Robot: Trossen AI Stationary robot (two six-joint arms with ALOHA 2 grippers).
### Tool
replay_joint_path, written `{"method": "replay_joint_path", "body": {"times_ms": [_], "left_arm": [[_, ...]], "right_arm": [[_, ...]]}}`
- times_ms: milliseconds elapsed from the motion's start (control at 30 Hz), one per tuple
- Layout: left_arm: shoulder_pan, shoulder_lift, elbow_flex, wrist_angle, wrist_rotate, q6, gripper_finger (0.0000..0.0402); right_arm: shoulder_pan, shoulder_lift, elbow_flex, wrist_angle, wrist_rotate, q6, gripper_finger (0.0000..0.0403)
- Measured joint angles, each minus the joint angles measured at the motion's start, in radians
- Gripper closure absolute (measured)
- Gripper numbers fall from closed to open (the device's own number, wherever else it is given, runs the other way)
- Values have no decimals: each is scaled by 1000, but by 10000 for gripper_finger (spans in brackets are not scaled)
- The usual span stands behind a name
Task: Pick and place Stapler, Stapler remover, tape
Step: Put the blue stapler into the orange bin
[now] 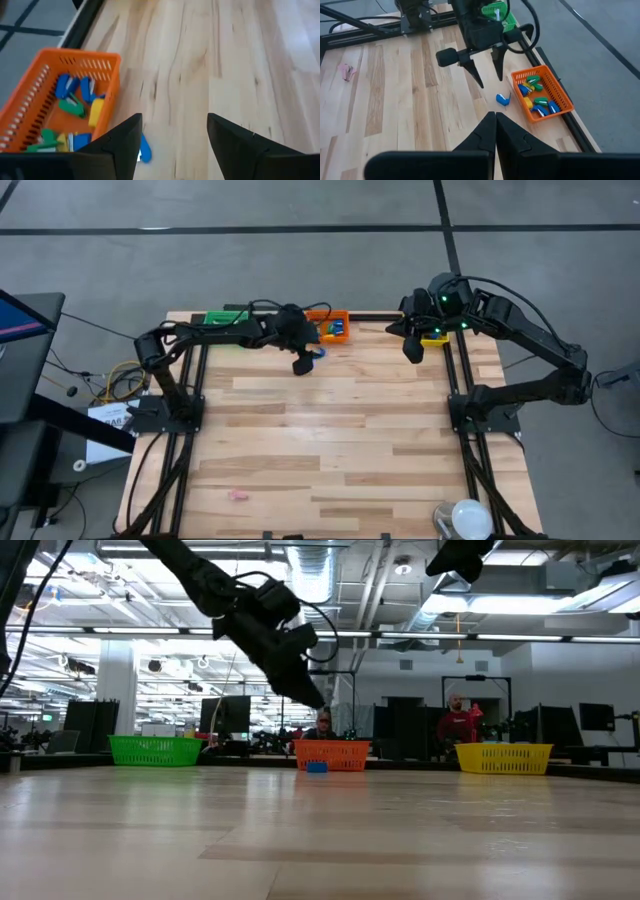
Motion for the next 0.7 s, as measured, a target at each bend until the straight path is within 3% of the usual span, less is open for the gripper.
{"method": "replay_joint_path", "body": {"times_ms": [500, 700], "left_arm": [[-27, 89, -61, 42, -94, -78, 188], [-52, 139, -61, 45, -194, -80, 188]], "right_arm": [[1, 0, 0, 0, -2, -3, 403], [1, 0, 0, 0, -3, -3, 403]]}}
